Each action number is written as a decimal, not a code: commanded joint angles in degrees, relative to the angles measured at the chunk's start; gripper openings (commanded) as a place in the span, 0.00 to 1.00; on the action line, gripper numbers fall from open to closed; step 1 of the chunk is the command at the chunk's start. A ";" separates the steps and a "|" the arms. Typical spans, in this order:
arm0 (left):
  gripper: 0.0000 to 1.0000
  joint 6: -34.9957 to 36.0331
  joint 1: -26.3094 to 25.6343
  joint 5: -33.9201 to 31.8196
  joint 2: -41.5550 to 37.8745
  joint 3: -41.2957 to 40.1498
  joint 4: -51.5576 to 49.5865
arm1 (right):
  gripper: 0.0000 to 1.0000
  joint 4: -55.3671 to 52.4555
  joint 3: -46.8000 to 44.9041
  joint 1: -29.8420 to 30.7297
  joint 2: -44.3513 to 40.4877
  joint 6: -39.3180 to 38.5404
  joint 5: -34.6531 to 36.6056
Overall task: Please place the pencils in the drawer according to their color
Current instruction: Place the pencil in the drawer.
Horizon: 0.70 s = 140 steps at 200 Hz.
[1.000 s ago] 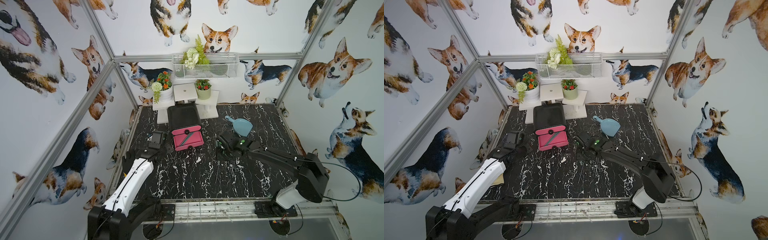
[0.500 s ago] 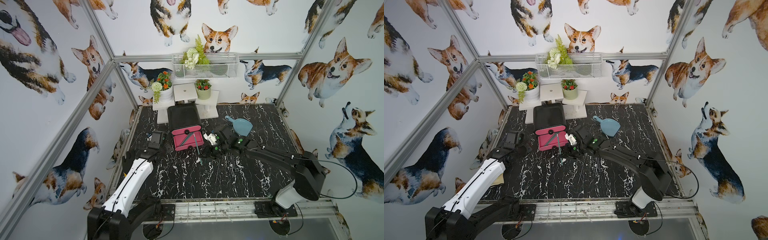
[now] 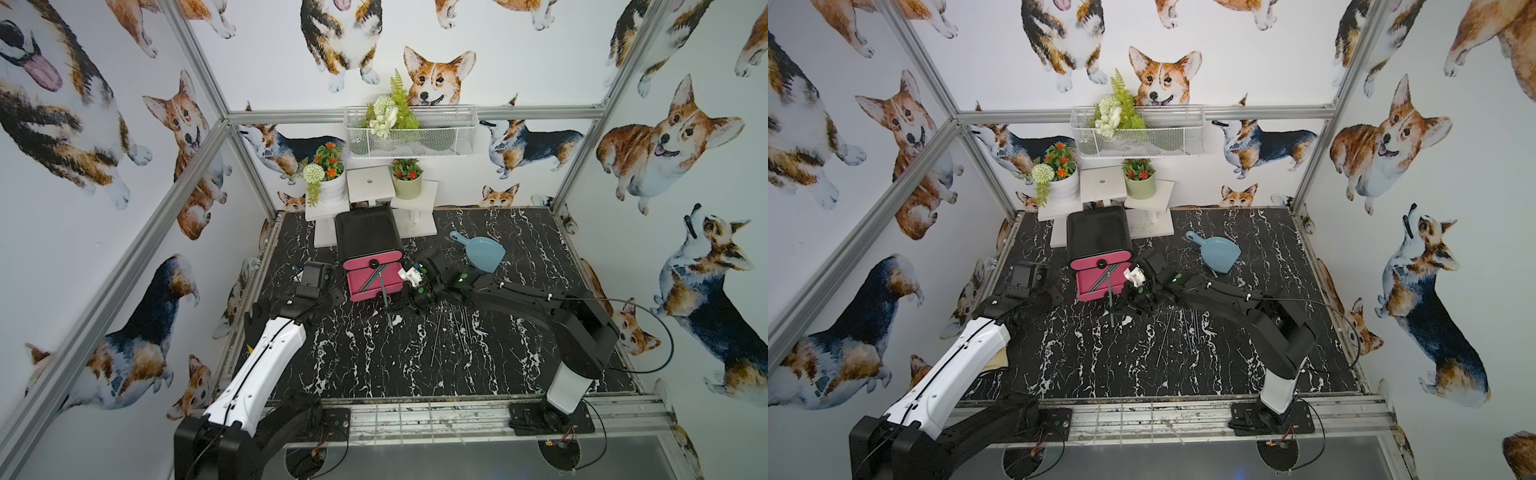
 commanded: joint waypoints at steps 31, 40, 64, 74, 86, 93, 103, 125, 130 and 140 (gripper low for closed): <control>0.48 0.66 0.08 0.22 0.15 0.36 0.51 | 0.00 3.27 1.53 -1.40 0.98 4.49 3.99; 0.48 0.66 0.07 0.35 0.18 0.41 0.66 | 0.00 3.66 1.88 -1.71 1.43 5.01 4.81; 0.48 0.75 0.07 0.70 0.14 0.44 0.66 | 0.00 3.07 3.93 -2.35 3.17 5.71 7.03; 0.48 0.84 0.08 0.88 0.16 0.53 0.70 | 0.00 3.19 4.66 -2.38 3.79 6.10 7.77; 0.48 0.93 0.09 1.14 0.14 0.63 0.71 | 0.00 3.06 5.40 -2.45 4.31 6.75 8.95; 0.48 0.97 0.07 1.22 0.16 0.63 0.68 | 0.00 3.46 5.65 -2.41 4.60 7.22 9.27; 0.48 1.01 0.14 1.32 0.14 0.68 0.78 | 0.00 4.24 5.86 -2.48 5.01 8.07 9.91; 0.48 1.01 0.08 1.55 -0.02 0.44 0.88 | 0.00 5.47 6.65 -2.51 5.96 9.59 11.27; 0.48 1.01 0.13 1.64 -0.02 0.35 0.90 | 0.00 5.92 6.75 -2.56 6.19 10.05 11.60; 0.48 1.10 0.08 1.82 -0.03 0.31 0.92 | 0.00 6.92 6.94 -2.53 6.49 10.89 12.17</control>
